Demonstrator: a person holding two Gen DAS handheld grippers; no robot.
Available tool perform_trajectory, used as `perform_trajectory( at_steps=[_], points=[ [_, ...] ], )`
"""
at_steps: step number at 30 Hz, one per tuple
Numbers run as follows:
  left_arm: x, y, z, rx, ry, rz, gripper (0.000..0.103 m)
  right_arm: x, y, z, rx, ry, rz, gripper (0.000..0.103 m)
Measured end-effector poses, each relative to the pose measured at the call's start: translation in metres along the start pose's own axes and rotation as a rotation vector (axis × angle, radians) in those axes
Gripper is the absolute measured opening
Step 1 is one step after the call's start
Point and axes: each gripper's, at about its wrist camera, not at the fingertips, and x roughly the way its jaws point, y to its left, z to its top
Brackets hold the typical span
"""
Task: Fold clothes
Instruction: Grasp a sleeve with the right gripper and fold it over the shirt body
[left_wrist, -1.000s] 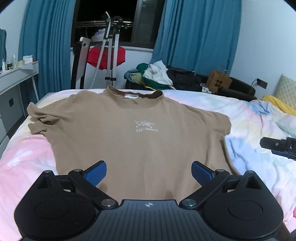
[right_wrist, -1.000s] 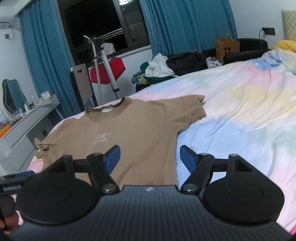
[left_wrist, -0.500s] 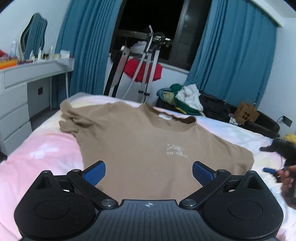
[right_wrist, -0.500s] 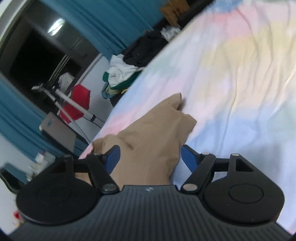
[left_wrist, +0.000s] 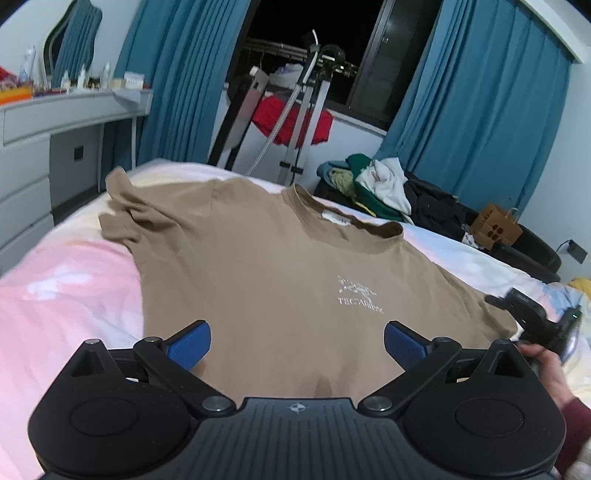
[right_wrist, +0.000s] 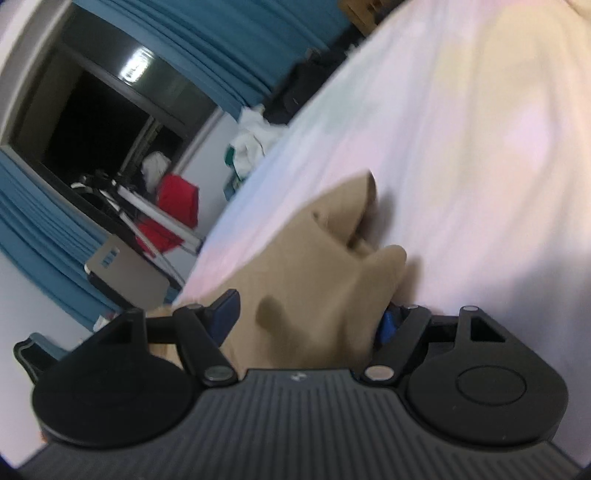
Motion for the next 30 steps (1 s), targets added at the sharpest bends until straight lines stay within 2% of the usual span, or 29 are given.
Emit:
perform_trajectory(
  at_steps=[2, 4, 5, 6, 8, 10, 14, 16, 19, 22, 25, 28, 30],
  points=[
    [0.002, 0.000, 0.000, 0.001, 0.001, -0.010, 0.101, 0.011, 0.015, 0.001, -0.094, -0.017, -0.042, 0.071],
    [0.001, -0.002, 0.000, 0.015, -0.008, -0.012, 0.101, 0.022, 0.034, 0.001, -0.211, 0.011, -0.063, 0.052],
    [-0.001, -0.002, 0.001, 0.021, -0.015, -0.013, 0.101, 0.026, 0.046, -0.002, -0.283, 0.019, -0.096, 0.022],
    [-0.004, -0.002, 0.002, 0.024, -0.024, -0.013, 0.101, 0.028, 0.058, -0.005, -0.351, 0.020, -0.140, 0.013],
    [-0.011, -0.001, 0.005, 0.029, -0.044, -0.017, 0.101, 0.024, 0.078, -0.011, -0.450, -0.021, -0.202, 0.011],
    [-0.022, 0.001, 0.008, 0.031, -0.071, -0.017, 0.101, 0.011, 0.100, -0.015, -0.534, -0.099, -0.240, 0.011],
    [-0.040, 0.008, 0.018, 0.058, -0.095, 0.012, 0.101, -0.009, 0.163, -0.036, -0.751, -0.222, -0.352, 0.010],
    [-0.049, 0.015, 0.020, 0.063, -0.112, 0.034, 0.101, -0.016, 0.196, -0.050, -0.850, -0.274, -0.364, 0.010],
    [-0.057, 0.031, 0.024, 0.030, -0.121, 0.048, 0.101, -0.016, 0.246, -0.087, -0.990, -0.306, -0.352, 0.011],
    [-0.061, 0.048, 0.027, -0.020, -0.120, 0.045, 0.101, 0.000, 0.285, -0.130, -1.073, -0.273, -0.331, 0.011],
    [-0.064, 0.065, 0.030, -0.055, -0.124, 0.051, 0.101, 0.021, 0.308, -0.182, -1.142, -0.212, -0.317, 0.011],
    [-0.059, 0.075, 0.030, -0.066, -0.123, 0.075, 0.101, 0.042, 0.317, -0.228, -1.182, -0.137, -0.305, 0.011],
    [-0.052, 0.081, 0.029, -0.069, -0.107, 0.084, 0.101, 0.057, 0.317, -0.247, -1.185, -0.069, -0.298, 0.012]
  ],
)
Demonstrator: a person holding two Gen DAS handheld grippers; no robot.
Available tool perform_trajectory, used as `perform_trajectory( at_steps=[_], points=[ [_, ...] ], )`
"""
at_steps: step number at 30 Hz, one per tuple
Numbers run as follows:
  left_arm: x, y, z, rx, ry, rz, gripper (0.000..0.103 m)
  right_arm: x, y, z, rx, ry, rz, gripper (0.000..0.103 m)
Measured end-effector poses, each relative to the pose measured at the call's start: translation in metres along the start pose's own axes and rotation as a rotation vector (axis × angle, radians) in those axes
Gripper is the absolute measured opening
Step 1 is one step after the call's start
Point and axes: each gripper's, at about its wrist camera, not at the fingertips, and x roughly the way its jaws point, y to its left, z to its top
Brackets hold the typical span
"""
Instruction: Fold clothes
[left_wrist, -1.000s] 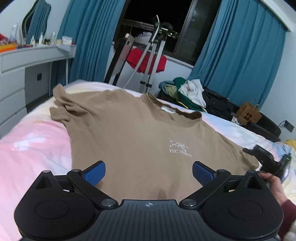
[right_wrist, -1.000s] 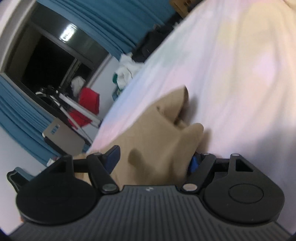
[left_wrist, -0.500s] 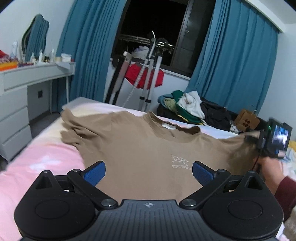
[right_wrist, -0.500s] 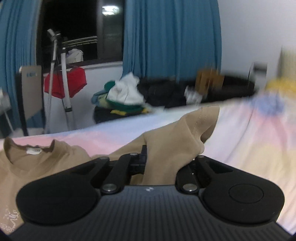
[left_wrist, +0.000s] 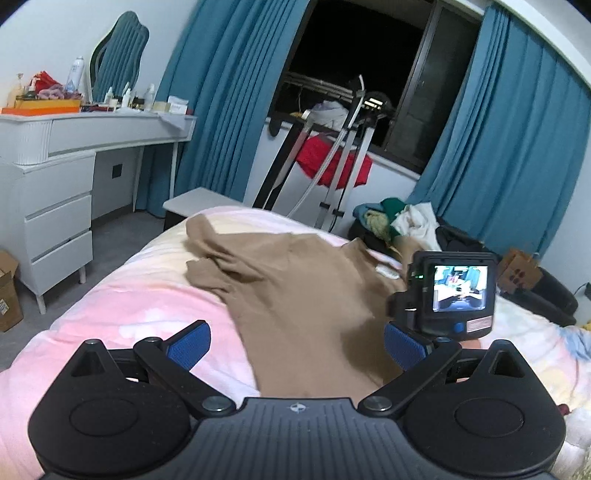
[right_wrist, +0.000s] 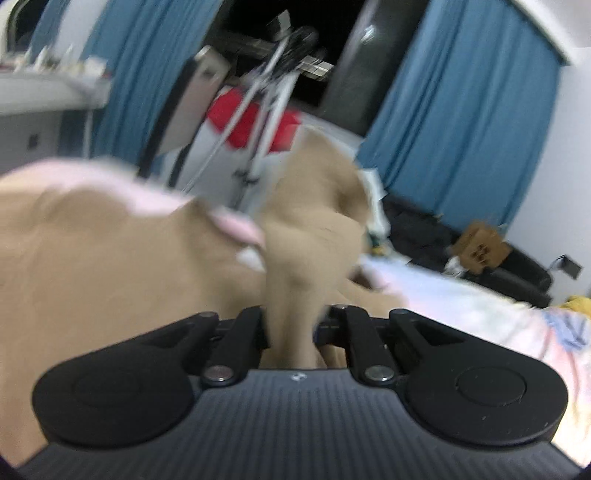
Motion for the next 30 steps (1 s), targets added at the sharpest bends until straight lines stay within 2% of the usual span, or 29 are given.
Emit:
perform_trajectory(
  at_steps=[1, 2, 3, 4, 5, 6, 11, 16, 21, 24, 30],
  points=[
    [0.005, 0.003, -0.001, -0.005, 0.016, 0.011, 0.101, 0.005, 0.005, -0.002, 0.005, 0.025, 0.026, 0.013],
    [0.009, 0.002, -0.003, -0.009, 0.031, 0.015, 0.101, 0.010, 0.008, -0.004, 0.009, 0.049, 0.051, 0.021],
    [0.014, 0.004, -0.005, -0.014, 0.048, 0.011, 0.101, 0.012, 0.008, -0.005, 0.015, 0.071, 0.076, 0.038],
    [0.019, 0.005, -0.006, -0.019, 0.064, 0.001, 0.101, 0.011, 0.005, -0.006, 0.033, 0.079, 0.105, 0.049],
    [0.021, 0.006, -0.008, -0.022, 0.073, -0.005, 0.101, 0.007, 0.000, -0.005, 0.058, 0.077, 0.137, 0.068],
    [0.024, 0.006, -0.009, -0.020, 0.082, -0.009, 0.101, 0.003, -0.006, -0.004, 0.082, 0.076, 0.169, 0.073],
    [0.026, -0.007, -0.016, 0.044, 0.096, -0.018, 0.101, -0.061, -0.050, 0.004, 0.175, 0.016, 0.306, 0.073],
    [0.011, -0.024, -0.022, 0.089, 0.093, -0.037, 0.101, -0.152, -0.106, -0.011, 0.275, 0.001, 0.361, 0.073],
    [-0.012, -0.041, -0.033, 0.119, 0.104, -0.072, 0.101, -0.240, -0.165, -0.047, 0.381, -0.003, 0.345, 0.073],
    [-0.023, -0.050, -0.042, 0.090, 0.147, -0.136, 0.101, -0.279, -0.198, -0.076, 0.499, -0.022, 0.334, 0.073],
    [-0.043, -0.095, -0.079, 0.166, 0.231, -0.258, 0.101, -0.313, -0.228, -0.121, 0.575, -0.033, 0.263, 0.073]
  ],
)
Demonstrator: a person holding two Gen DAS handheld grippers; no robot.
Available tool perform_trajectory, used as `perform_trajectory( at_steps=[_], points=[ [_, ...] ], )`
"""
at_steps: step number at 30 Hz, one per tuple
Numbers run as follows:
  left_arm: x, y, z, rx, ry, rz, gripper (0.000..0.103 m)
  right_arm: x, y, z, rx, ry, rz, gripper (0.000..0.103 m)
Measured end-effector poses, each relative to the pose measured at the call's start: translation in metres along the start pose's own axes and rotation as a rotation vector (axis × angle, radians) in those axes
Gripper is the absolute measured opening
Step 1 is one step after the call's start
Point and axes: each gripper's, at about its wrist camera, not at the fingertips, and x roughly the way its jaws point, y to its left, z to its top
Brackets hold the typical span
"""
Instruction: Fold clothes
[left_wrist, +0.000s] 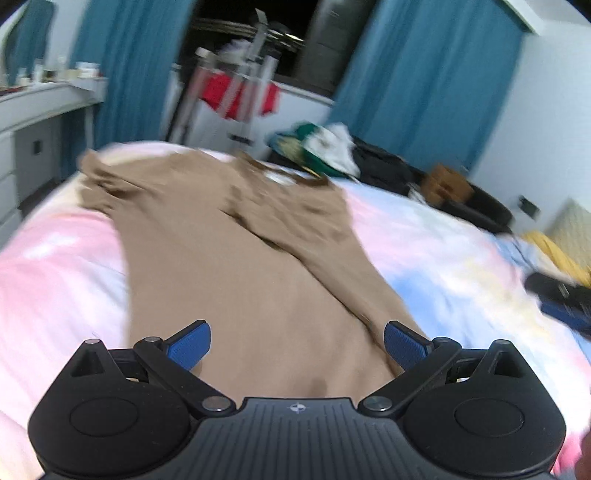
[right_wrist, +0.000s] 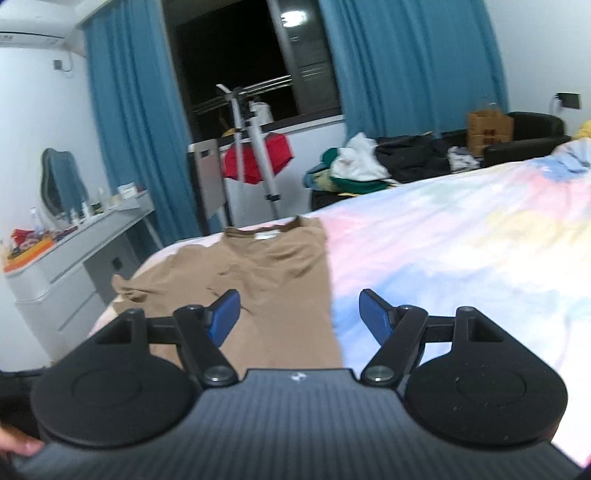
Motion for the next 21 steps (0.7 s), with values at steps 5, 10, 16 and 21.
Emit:
perform_trajectory(
  at_steps=[5, 10, 16, 21],
  points=[
    [0.017, -0.042, -0.036, -0.055, 0.179, -0.186, 0.091, -0.005, -0.044, 0.006, 0.132, -0.057, -0.062, 0.073],
    [0.037, -0.080, -0.064, -0.034, 0.281, -0.256, 0.078, -0.003, -0.086, 0.005, 0.245, -0.062, -0.106, 0.073],
    [0.061, -0.095, -0.092, -0.038, 0.359, -0.264, 0.038, 0.005, -0.107, -0.001, 0.320, -0.037, -0.092, 0.074],
    [0.045, -0.094, -0.081, -0.057, 0.339, -0.340, 0.004, 0.014, -0.103, -0.006, 0.297, 0.018, -0.063, 0.074]
  ],
)
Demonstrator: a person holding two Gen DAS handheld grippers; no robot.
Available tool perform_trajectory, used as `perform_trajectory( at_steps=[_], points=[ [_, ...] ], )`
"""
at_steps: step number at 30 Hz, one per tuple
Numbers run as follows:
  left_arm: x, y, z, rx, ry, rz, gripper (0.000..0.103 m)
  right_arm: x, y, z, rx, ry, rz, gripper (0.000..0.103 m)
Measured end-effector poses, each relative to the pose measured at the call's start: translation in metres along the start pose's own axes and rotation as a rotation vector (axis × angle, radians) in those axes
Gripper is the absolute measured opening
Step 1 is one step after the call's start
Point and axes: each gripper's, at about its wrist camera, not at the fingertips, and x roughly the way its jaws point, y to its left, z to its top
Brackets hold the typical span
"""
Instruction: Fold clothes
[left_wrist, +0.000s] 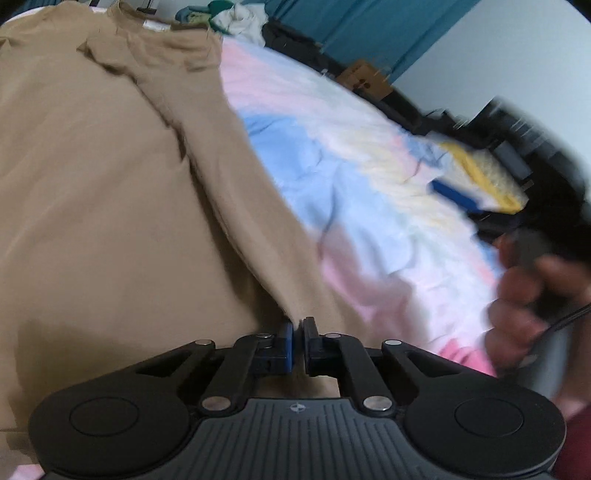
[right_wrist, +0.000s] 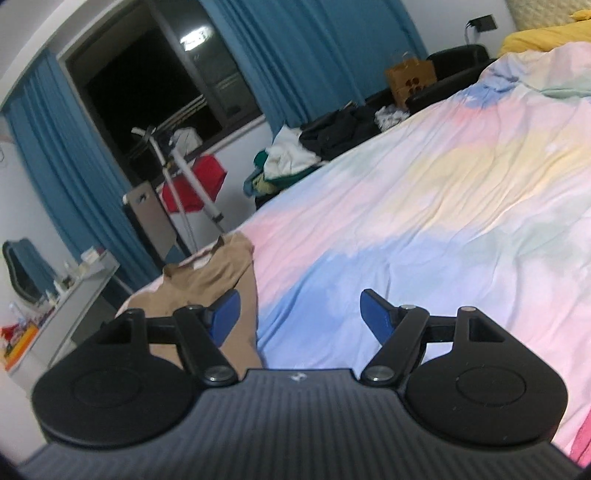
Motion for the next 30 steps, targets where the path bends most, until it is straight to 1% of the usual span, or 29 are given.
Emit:
perform_trajectory(
  at_steps=[4, 7, 9, 12, 14, 16, 19, 20, 22, 25, 30],
  points=[
    [-0.042, 0.001, 0.016, -0.001, -0.029, -0.045, 0.002, 0.003, 0.007, -0.004, -0.023, 0.035, 0.017, 0.074],
    [-0.068, 0.012, 0.028, -0.037, -0.023, -0.043, 0.002, 0.006, 0.012, -0.007, -0.041, 0.069, 0.035, 0.074],
    [-0.081, 0.025, 0.031, -0.058, -0.019, -0.007, 0.002, 0.010, 0.016, -0.009, -0.056, 0.095, 0.045, 0.074],
    [-0.090, 0.046, 0.027, -0.056, -0.002, 0.097, 0.002, 0.015, 0.024, -0.012, -0.090, 0.135, 0.060, 0.074],
    [-0.087, 0.062, 0.023, -0.080, 0.014, 0.148, 0.002, 0.019, 0.029, -0.017, -0.105, 0.170, 0.079, 0.074],
    [-0.080, 0.074, 0.023, -0.080, 0.028, 0.197, 0.002, 0.022, 0.034, -0.021, -0.132, 0.206, 0.091, 0.074],
    [-0.070, 0.089, 0.020, -0.109, 0.034, 0.212, 0.002, 0.027, 0.039, -0.028, -0.143, 0.257, 0.122, 0.074],
    [-0.069, 0.093, 0.020, -0.124, 0.035, 0.200, 0.002, 0.028, 0.041, -0.031, -0.145, 0.274, 0.134, 0.074],
    [-0.070, 0.093, 0.021, -0.120, 0.026, 0.189, 0.003, 0.032, 0.043, -0.036, -0.144, 0.312, 0.152, 0.071],
    [-0.073, 0.090, 0.019, -0.104, 0.002, 0.143, 0.003, 0.041, 0.042, -0.049, -0.127, 0.408, 0.134, 0.070],
    [-0.088, 0.084, 0.016, -0.097, -0.067, -0.028, 0.002, 0.052, 0.055, -0.075, -0.130, 0.595, 0.151, 0.070]
  ],
)
